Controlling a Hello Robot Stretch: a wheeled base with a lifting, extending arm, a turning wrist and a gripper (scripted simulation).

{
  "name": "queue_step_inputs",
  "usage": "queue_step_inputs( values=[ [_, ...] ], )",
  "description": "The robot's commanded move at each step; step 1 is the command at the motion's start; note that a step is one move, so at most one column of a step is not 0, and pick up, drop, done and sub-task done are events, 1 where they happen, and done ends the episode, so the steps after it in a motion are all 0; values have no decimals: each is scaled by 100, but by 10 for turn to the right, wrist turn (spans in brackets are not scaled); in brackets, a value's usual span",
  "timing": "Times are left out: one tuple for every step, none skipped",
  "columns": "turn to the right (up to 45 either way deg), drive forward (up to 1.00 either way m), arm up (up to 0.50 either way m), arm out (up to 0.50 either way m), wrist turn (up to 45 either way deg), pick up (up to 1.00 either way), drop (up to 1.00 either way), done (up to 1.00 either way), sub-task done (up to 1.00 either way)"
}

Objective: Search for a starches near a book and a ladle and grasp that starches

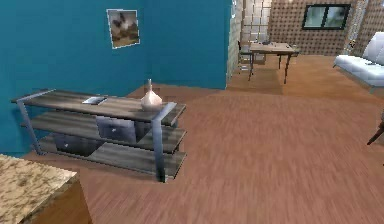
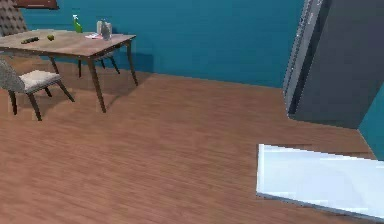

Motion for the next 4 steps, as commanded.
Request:
queue_step_inputs(
  values=[
    [150,0,0,0,0,0,0,0,0],
    [0,85,0,0,0,0,0,0,0],
    [-450,0,0,0,0,0,0,0,0],
    [-330,0,0,0,0,0,0,0,0]
  ],
)
